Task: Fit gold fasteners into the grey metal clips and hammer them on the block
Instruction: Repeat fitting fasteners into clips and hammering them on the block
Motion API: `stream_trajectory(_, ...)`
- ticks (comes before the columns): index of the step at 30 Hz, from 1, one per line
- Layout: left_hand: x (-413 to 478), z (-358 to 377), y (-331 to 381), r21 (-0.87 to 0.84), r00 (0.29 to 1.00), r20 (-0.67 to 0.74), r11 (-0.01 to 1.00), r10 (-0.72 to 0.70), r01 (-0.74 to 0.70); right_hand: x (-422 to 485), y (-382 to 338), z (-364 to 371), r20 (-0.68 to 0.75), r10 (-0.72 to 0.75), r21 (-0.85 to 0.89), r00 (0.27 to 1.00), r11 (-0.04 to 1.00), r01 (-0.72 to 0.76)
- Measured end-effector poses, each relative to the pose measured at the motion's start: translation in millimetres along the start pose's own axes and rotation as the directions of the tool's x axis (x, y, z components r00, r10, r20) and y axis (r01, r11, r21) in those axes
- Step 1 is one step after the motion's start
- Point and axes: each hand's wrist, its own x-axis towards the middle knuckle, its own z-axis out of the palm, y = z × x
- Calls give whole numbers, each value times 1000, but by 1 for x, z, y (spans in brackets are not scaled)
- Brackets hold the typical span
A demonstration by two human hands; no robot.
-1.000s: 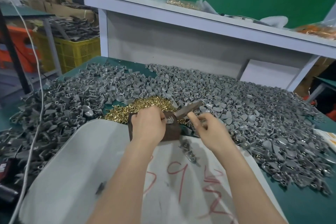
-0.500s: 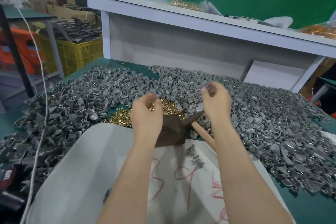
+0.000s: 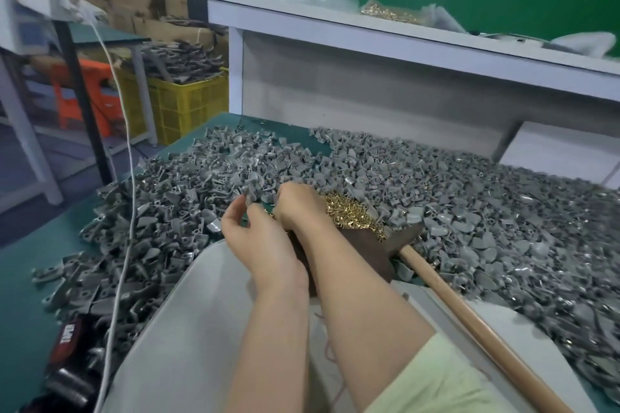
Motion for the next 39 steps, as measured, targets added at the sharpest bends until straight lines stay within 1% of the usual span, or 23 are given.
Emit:
stream_trajectory(3, 0, 0, 0, 10, 1000, -10, 1000, -9, 9, 2, -2, 2, -43, -20, 56, 999, 998, 23)
stream_trajectory(5, -1, 1, 0, 9, 1000, -6, 1000, -15, 15, 0, 4, -5, -106, -27, 226, 994, 973, 50)
stream_trajectory(6, -1, 1, -1, 18, 1000, 5, 1000, -10, 10, -2, 9, -12, -114, -15, 362, 993, 930, 56)
stream_trajectory(8, -3, 2, -1, 66, 998, 57, 998, 17, -21, -11, 25, -28, -85, -14, 626, 996, 777, 64)
stream_trajectory(9, -5, 2, -2, 93, 994, 104, 995, 32, -42, -19, 34, -37, -70, -38, 711, 997, 699, 77)
stream_trajectory(11, -9, 3, -6, 150, 972, 228, 985, 53, -88, -36, 54, -50, -53, -103, 806, 993, 583, 103)
stream_trajectory(13, -13, 3, -10, 220, 926, 371, 963, 66, -156, -54, 70, -58, -44, -143, 859, 989, 500, 110)
stream_trajectory(14, -15, 3, -11, 261, 893, 445, 943, 73, -207, -62, 78, -61, -41, -152, 868, 987, 484, 111)
stream_trajectory(17, -19, 4, -15, 354, 747, 659, 840, 88, -411, -84, 97, -69, -51, -148, 860, 988, 497, 119)
stream_trajectory(19, -22, 6, -17, 362, 662, 746, 795, 66, -487, -95, 106, -73, -73, -125, 855, 989, 503, 127)
stream_trajectory(21, -24, 7, -21, 375, 632, 774, 772, 44, -514, -103, 112, -73, -106, -90, 858, 990, 495, 137)
stream_trajectory(25, -26, 7, -24, 369, 626, 779, 772, 46, -517, -111, 114, -68, -144, -10, 914, 989, 382, 137)
stream_trajectory(27, -28, 6, -21, 334, 590, 806, 788, 45, -516, -112, 114, -67, -142, 3, 904, 990, 407, 129)
stream_trajectory(29, -27, 5, -18, 337, 558, 829, 766, 34, -547, -110, 115, -68, -123, 0, 894, 992, 433, 111)
stream_trajectory(30, -26, 4, -17, 350, 558, 829, 755, 25, -554, -107, 115, -69, -110, -8, 900, 994, 424, 103)
stream_trajectory(31, -25, 3, -16, 369, 576, 817, 752, 18, -547, -104, 114, -70, -98, -12, 910, 995, 405, 94)
stream_trajectory(32, -23, 3, -16, 393, 616, 788, 754, 19, -526, -99, 112, -70, -94, -3, 916, 996, 392, 88)
stream_trajectory(33, -21, 3, -15, 420, 674, 737, 756, 38, -502, -93, 111, -68, -102, 24, 905, 995, 418, 82)
stream_trajectory(34, -18, 2, -14, 443, 739, 670, 760, 72, -476, -85, 110, -64, -123, 69, 858, 990, 509, 71)
stream_trajectory(35, -15, 2, -13, 449, 795, 596, 776, 108, -442, -76, 109, -61, -154, 110, 759, 982, 650, 46)
stream_trajectory(36, -13, 1, -12, 435, 839, 529, 808, 127, -397, -67, 108, -57, -174, 129, 617, 976, 787, 6)
stream_trajectory(37, -11, 1, -10, 404, 872, 474, 849, 125, -341, -57, 106, -52, -159, 139, 470, 977, 881, -49)
stream_trajectory(39, -10, 1, -6, 325, 915, 393, 918, 88, -228, -40, 101, -43, -56, 177, 257, 983, 954, -157)
